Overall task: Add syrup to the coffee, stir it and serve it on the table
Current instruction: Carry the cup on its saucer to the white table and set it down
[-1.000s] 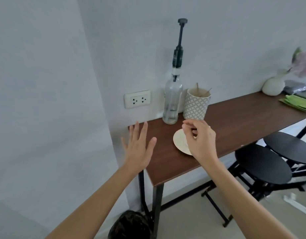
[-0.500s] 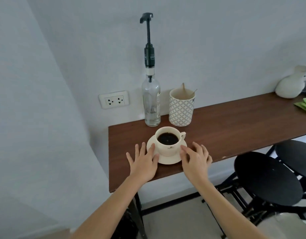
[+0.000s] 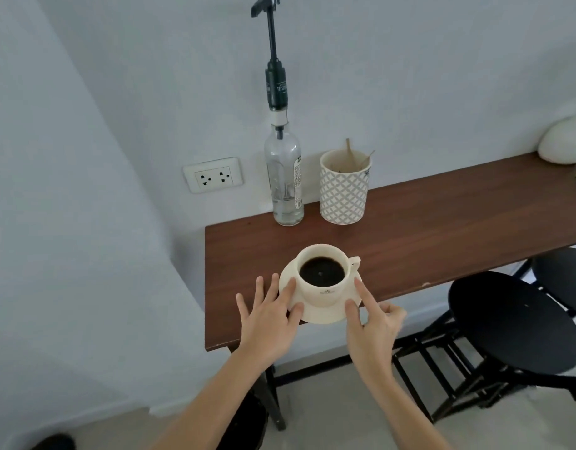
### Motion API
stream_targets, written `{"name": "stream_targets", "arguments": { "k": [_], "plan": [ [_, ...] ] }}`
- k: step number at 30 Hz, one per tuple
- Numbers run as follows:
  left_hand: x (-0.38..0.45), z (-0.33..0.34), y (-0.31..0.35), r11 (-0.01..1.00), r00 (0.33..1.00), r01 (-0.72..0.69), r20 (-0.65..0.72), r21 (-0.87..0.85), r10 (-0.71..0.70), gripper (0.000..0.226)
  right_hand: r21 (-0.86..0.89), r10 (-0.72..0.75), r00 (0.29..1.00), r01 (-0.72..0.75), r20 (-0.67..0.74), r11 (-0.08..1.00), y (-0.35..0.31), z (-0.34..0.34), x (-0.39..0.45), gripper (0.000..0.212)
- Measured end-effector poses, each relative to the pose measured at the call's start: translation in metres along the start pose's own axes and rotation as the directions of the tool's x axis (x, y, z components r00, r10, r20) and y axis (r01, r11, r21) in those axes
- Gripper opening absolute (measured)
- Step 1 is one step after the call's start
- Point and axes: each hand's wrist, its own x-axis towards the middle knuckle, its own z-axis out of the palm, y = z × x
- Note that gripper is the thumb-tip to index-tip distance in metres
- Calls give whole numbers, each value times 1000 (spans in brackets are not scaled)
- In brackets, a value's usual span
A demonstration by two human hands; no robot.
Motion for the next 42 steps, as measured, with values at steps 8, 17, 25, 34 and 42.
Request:
{"name": "stream_targets", "arguments": {
  "k": [8, 17, 25, 34, 42],
  "plan": [
    [-8, -2, -4, 997, 997, -76, 27, -2, 76, 55, 182, 33, 977, -73, 212, 981, 0, 0, -13, 54],
    [-7, 4, -4, 937, 992, -117, -4, -328, 123, 90, 461, 39, 957, -175, 289, 870, -3, -6, -18, 63],
    [-22, 4, 12, 839, 987, -117, -155, -531, 39, 99, 492, -49, 926, -153, 375, 857, -5, -19, -18, 69],
    [-56, 3, 35, 688, 929, -174, -350, -704, -123, 76, 487, -169, 842, -122, 512, 865, -23, -45, -14, 78],
    [-106, -2, 33, 589, 837, -206, -452, -782, -307, 70, 458, -263, 657, -141, 707, 878, -34, -44, -32, 77]
  ]
}}
